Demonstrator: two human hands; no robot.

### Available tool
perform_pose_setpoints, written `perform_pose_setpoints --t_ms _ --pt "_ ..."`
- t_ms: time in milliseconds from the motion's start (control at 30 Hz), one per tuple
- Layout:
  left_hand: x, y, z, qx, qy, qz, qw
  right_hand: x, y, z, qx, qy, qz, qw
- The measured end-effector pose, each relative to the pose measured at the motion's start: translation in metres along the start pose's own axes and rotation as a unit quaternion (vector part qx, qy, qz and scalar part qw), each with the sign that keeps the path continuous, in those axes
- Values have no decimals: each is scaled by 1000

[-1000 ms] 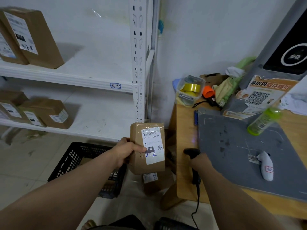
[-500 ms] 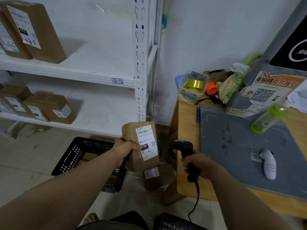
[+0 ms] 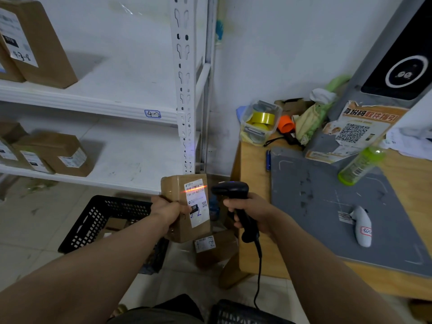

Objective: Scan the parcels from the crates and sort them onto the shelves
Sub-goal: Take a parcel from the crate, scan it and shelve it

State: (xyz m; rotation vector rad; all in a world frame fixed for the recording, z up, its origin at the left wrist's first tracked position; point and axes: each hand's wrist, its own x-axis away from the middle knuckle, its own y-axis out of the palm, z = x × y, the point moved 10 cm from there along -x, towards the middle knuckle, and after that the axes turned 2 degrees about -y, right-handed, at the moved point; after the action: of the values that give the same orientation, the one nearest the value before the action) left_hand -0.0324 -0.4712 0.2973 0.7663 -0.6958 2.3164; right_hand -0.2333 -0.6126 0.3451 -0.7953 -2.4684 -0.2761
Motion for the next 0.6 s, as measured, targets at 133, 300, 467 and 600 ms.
perform_pose_setpoints --t_ms 133,300,467,600 --pt "1 4 0 -9 -3 -2 1000 -1 -3 0 8 2 11 1000" --pt "-1 7 -1 -10 -2 -12 1000 -1 -4 1 17 9 2 1000" --pt "-1 9 1 3 -1 -21 1000 -5 -10 4 8 9 18 1000" --pt "-5 12 1 10 1 -50 999 -12 -36 17 22 26 98 995"
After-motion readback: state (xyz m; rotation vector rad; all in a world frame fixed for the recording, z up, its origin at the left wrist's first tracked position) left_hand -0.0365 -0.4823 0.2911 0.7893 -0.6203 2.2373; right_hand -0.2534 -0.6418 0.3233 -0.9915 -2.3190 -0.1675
